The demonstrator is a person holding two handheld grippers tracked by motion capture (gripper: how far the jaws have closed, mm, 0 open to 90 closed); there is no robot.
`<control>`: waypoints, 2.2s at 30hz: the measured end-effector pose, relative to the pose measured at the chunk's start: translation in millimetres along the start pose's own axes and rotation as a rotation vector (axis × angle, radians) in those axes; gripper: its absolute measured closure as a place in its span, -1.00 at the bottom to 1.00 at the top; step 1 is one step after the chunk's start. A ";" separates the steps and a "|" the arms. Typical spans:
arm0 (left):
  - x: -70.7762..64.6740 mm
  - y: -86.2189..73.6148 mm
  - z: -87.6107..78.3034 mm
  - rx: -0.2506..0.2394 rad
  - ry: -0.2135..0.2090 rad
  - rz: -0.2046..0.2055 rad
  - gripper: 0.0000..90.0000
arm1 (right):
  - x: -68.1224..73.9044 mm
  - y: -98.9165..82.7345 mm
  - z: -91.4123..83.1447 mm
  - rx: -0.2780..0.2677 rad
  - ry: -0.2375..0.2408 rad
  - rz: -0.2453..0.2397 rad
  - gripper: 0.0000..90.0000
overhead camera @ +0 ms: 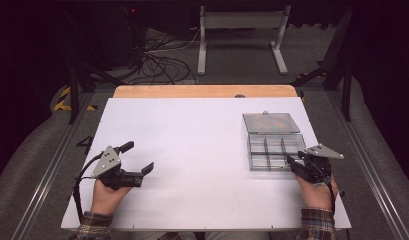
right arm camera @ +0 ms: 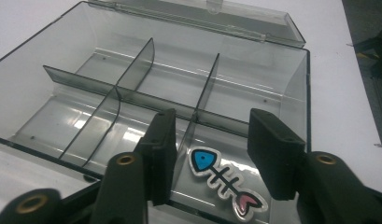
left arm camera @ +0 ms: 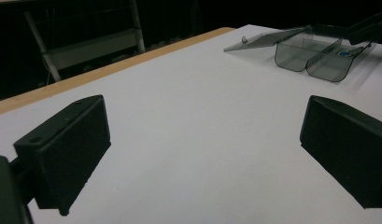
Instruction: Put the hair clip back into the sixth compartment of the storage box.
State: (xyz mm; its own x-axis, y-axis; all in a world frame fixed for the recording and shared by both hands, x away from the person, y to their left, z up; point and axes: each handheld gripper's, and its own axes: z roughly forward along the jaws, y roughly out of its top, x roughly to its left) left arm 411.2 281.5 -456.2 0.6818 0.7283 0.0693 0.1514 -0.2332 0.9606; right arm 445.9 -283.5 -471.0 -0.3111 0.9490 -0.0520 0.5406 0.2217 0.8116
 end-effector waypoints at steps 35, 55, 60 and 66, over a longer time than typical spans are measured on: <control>-1.3 0.0 0.8 -0.001 0.000 0.003 -0.94 | 6.7 1.1 12.1 -0.028 0.054 0.016 -0.68; -1.7 0.0 1.2 -0.003 -0.005 0.004 -0.94 | 7.5 1.6 14.2 -0.059 0.086 0.029 -1.00; -1.6 -0.2 1.5 0.000 -0.005 0.006 -0.94 | 8.3 1.9 14.0 -0.085 0.095 0.024 -1.00; -1.7 -0.2 1.6 0.000 -0.004 0.006 -0.94 | 10.9 2.6 13.0 -0.120 0.112 0.018 -1.00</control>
State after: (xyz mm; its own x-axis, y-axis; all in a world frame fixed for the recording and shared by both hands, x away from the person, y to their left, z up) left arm 411.1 279.3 -456.9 0.6857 0.7241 0.0741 0.1474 -0.2379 0.9600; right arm 454.1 -269.7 -477.1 -0.3912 0.9200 0.0228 0.4515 0.1703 0.8759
